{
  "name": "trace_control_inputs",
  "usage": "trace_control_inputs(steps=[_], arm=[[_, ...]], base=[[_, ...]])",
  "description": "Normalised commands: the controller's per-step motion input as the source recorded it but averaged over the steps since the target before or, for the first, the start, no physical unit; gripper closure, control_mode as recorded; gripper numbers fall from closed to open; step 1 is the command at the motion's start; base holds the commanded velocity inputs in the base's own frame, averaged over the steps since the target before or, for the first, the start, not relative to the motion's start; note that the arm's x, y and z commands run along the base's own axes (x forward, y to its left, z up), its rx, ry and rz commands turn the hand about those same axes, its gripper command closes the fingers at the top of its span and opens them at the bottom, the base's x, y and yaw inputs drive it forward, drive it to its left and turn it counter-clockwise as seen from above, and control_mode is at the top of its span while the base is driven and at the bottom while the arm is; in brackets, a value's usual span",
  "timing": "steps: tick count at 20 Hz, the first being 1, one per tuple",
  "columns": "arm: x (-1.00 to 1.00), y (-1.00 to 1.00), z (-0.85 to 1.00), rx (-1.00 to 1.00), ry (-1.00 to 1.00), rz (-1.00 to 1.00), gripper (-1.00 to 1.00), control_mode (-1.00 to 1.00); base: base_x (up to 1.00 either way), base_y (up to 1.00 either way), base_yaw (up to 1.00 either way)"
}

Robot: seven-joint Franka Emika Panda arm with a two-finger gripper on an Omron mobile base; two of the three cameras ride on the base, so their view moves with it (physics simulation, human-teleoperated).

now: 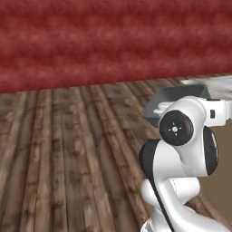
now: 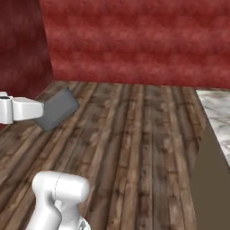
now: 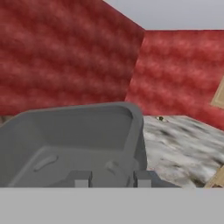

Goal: Retrieve the tupperware and aluminum foil from the cabinet and place them on the dining counter near the plate with lime and squash to prepare for storing leftovers.

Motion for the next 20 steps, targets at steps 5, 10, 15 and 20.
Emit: trace_control_inputs(steps=[5,10,15,20], arm=[[0.0,0.0,0.0,0.0,0.0,0.0,1.0,1.0],[0.0,0.0,0.0,0.0,0.0,0.0,1.0,1.0],[0.0,0.0,0.0,0.0,0.0,0.0,1.0,1.0],[0.0,0.0,0.0,0.0,0.0,0.0,1.0,1.0]], base=[[1.0,0.35,0.0],[1.0,0.36,-0.18],[1.0,0.43,-0.36],[0.92,0.43,-0.5]])
